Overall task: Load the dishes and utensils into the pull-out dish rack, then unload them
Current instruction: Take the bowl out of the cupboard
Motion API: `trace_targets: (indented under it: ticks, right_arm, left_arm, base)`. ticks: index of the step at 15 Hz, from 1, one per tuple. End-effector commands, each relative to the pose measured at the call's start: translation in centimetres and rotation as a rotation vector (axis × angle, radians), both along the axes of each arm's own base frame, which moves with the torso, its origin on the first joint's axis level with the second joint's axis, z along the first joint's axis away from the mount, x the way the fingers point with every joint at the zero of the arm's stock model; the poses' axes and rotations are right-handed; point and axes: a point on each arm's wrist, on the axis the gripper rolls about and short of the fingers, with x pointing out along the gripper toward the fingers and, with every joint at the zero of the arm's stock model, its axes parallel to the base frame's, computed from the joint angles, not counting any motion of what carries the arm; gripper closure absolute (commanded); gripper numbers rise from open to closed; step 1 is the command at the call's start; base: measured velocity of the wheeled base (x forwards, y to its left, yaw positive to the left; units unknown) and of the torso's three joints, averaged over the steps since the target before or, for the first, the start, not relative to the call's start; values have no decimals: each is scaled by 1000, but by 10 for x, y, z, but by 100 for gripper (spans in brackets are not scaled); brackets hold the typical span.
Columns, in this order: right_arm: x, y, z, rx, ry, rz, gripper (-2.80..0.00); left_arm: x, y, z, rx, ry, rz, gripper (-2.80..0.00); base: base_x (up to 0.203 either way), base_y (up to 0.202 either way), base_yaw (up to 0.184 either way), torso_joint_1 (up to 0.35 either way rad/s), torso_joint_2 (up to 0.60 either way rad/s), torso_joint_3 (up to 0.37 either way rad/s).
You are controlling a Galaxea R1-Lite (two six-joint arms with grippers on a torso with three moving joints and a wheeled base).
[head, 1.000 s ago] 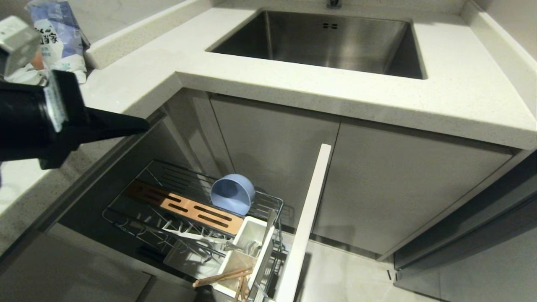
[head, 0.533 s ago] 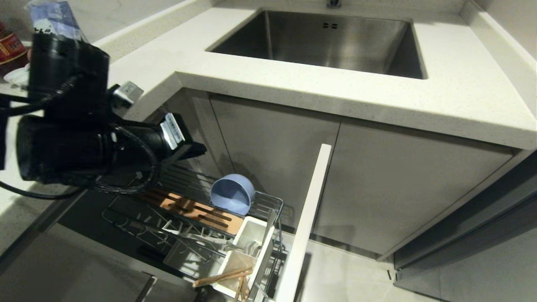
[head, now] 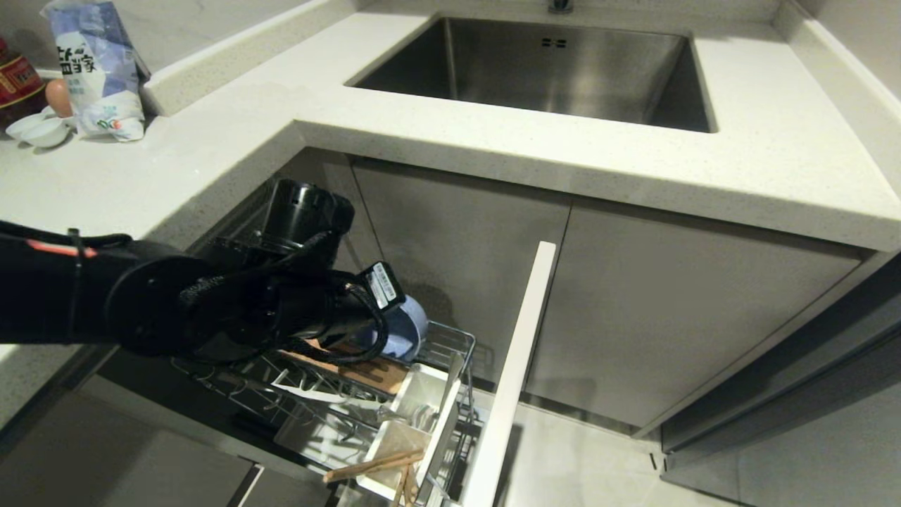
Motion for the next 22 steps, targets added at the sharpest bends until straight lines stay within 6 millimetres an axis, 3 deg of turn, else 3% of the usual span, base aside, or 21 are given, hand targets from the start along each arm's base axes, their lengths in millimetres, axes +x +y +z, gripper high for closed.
trace_targets:
  ticks: [1,7,9,18,19,20,22]
  right_arm:
    - [2,0,-6,0,22,1,0]
    - [2,0,-6,0,22,1,0]
    - [2,0,-6,0,22,1,0]
    - [2,0,-6,0,22,1,0]
    - [2,0,-6,0,22,1,0]
    - [2,0,-6,0,22,1,0]
    - [2,0,-6,0,22,1,0]
  left_arm:
    - [15,-13,-25,34,45,5,-280]
    - [43,-25,-48,15,-6,18,-280]
    - [51,-28,-47,6,-41,15,-280]
    - [66,-36,-56,71,-115,40,-280]
    - [66,-36,-57,73,-115,41,-17]
    - [66,-36,-57,75,-117,44,0]
    - [66,-36,-55,76,-121,49,0]
  base:
    - [0,0,0,0,0,0]
    - [0,0,0,0,0,0]
    - [0,0,0,0,0,0]
    - [0,0,0,0,0,0]
    - [0,0,0,0,0,0]
    - [0,0,0,0,0,0]
    - [0,0,0,0,0,0]
